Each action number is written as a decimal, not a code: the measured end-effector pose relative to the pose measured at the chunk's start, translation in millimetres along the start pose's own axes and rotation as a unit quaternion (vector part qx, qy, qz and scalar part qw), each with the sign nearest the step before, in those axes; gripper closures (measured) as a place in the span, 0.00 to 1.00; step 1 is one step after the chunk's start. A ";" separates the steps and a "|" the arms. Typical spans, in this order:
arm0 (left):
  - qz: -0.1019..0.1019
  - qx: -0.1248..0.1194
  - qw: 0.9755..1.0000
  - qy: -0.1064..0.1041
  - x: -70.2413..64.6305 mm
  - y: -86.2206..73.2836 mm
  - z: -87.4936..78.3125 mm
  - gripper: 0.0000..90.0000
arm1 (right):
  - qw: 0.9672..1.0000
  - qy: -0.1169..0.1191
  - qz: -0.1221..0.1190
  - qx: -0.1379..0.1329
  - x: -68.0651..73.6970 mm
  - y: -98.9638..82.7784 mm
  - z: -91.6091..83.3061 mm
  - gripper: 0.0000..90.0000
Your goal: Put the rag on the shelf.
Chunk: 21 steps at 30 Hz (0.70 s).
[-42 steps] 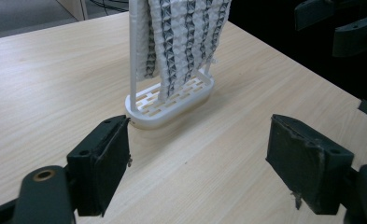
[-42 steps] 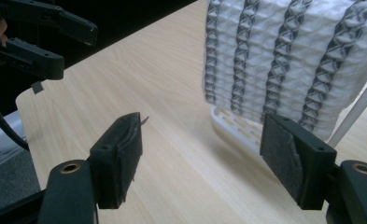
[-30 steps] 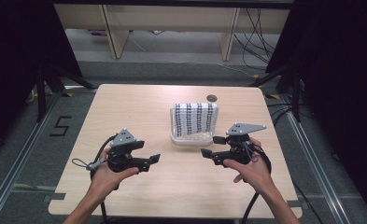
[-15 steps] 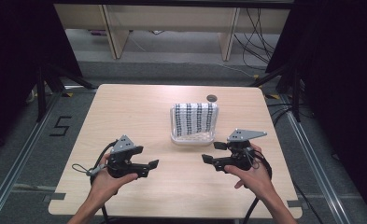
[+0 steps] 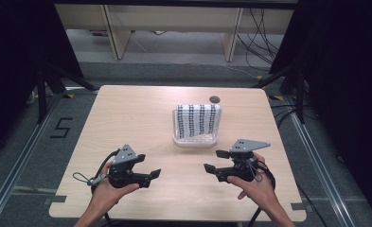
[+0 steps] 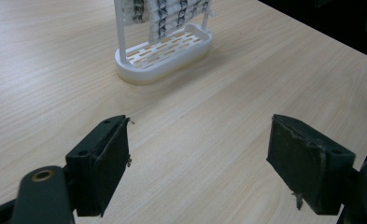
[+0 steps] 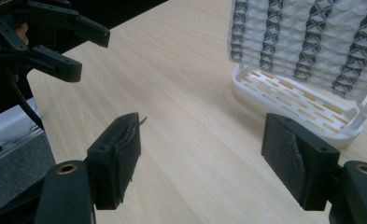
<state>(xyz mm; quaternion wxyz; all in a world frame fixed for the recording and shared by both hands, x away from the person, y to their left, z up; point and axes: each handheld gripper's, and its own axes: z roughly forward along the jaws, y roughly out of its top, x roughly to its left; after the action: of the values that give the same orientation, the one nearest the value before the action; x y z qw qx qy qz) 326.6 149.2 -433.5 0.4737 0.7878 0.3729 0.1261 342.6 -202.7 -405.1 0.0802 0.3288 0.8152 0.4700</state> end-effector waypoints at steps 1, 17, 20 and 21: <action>0.000 -0.003 1.000 -0.003 0.2 -1.7 0.3 0.22 | 1.000 -0.003 0.014 0.000 3.5 -1.5 -0.1 0.33; -0.001 0.008 1.000 0.000 -3.0 -23.9 -5.5 0.22 | 1.000 -0.007 0.010 0.008 3.8 -25.3 3.6 0.33; 0.002 0.010 1.000 -0.005 -3.3 -27.5 -5.0 0.22 | 1.000 -0.005 0.008 0.003 3.1 -30.1 4.7 0.33; 0.001 0.011 1.000 -0.004 -3.9 -28.5 -4.7 0.22 | 1.000 -0.001 0.020 0.008 4.9 -31.7 4.5 0.33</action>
<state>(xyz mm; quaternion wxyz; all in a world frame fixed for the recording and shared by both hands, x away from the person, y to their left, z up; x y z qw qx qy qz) 307.9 157.3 -454.4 0.4668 0.7937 0.3715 0.1192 326.2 -207.4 -432.6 0.0691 0.3466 0.8120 0.4644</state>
